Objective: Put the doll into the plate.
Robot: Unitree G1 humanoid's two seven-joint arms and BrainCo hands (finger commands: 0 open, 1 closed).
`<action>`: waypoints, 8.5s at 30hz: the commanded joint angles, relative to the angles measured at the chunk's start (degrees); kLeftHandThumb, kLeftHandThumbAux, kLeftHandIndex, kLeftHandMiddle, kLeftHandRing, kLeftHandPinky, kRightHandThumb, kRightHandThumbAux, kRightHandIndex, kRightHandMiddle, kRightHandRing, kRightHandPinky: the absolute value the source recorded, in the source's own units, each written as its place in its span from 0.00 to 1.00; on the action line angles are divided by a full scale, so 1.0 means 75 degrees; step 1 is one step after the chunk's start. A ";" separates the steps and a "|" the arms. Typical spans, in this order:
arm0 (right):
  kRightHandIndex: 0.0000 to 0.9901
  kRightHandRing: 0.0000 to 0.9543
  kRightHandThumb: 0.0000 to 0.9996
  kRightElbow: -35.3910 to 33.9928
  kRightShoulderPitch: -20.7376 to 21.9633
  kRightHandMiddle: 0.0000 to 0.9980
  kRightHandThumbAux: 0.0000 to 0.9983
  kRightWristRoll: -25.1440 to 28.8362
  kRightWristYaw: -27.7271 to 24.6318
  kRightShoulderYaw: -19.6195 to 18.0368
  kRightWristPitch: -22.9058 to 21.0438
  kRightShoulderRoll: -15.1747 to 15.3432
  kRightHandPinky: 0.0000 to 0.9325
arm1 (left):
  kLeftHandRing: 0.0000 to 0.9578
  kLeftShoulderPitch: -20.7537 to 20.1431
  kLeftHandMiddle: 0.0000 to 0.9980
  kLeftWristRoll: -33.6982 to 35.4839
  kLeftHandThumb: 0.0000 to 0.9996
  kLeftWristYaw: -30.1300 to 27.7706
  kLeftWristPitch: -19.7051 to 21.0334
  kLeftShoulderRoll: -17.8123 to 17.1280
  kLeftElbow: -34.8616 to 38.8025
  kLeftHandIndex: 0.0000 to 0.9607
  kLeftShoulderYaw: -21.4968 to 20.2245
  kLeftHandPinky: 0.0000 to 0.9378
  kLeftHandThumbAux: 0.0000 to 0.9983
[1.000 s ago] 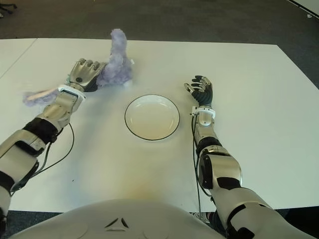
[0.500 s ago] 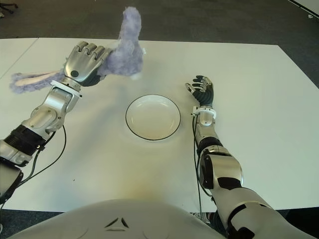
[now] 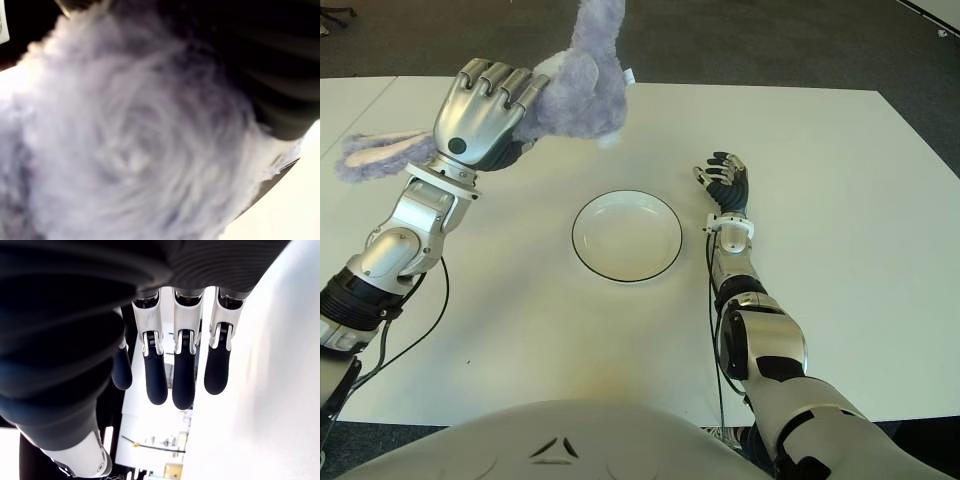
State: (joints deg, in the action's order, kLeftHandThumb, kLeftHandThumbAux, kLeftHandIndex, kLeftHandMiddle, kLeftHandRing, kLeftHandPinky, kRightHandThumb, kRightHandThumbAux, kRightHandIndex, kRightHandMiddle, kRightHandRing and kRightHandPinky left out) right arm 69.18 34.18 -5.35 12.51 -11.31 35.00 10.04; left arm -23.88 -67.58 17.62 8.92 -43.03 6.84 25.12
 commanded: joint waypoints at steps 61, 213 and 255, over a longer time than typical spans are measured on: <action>0.29 0.37 0.25 0.1104 -0.1736 0.35 0.82 -0.0173 0.0204 0.0305 -0.0702 -0.0782 0.39 | 0.83 0.0875 0.55 0.1287 0.85 -0.0176 -0.3784 0.2576 -0.0090 0.42 0.0682 0.87 0.67; 0.28 0.39 0.28 0.1095 -0.1704 0.35 0.81 -0.0078 -0.0016 0.0088 -0.0775 -0.0666 0.40 | 0.27 -0.3076 0.15 0.6939 0.00 0.1244 -0.2842 0.3384 -1.1269 0.09 -0.4409 0.34 0.65; 0.28 0.38 0.17 0.1020 -0.1928 0.35 0.86 0.0021 -0.0270 0.0017 -0.0370 -0.0558 0.39 | 0.12 0.0329 0.13 0.9216 0.00 -0.2552 -0.6214 0.5887 -1.1080 0.09 -0.5835 0.09 0.48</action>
State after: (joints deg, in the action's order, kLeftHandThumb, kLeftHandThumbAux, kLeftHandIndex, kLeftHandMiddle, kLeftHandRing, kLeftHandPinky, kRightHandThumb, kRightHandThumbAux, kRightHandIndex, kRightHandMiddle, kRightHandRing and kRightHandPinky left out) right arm 69.13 33.99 -5.21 11.60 -11.33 35.07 9.75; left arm -34.37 -0.10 0.73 -38.26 -2.71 -71.03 -17.86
